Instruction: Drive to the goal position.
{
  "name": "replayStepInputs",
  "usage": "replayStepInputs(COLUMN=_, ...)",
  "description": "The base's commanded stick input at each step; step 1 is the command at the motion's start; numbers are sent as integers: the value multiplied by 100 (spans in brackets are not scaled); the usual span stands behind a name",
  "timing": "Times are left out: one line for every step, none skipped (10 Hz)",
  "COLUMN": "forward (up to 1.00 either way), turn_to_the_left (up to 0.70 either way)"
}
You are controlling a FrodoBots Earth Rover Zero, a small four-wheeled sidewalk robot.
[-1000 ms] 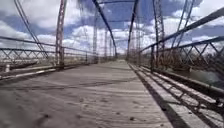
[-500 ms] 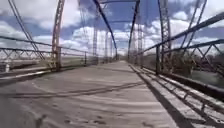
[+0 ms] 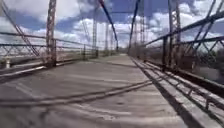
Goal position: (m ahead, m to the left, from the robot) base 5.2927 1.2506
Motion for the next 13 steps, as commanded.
replayStepInputs(forward=100, turn_to_the_left=0)
replayStepInputs(forward=100, turn_to_the_left=0)
replayStepInputs(forward=100, turn_to_the_left=0)
replayStepInputs(forward=100, turn_to_the_left=0)
replayStepInputs(forward=100, turn_to_the_left=0)
replayStepInputs(forward=100, turn_to_the_left=0)
replayStepInputs(forward=100, turn_to_the_left=-14)
replayStepInputs(forward=100, turn_to_the_left=-22)
replayStepInputs(forward=100, turn_to_the_left=-8)
replayStepInputs(forward=100, turn_to_the_left=-10)
replayStepInputs(forward=100, turn_to_the_left=-22)
replayStepInputs(forward=100, turn_to_the_left=-8)
replayStepInputs(forward=100, turn_to_the_left=-13)
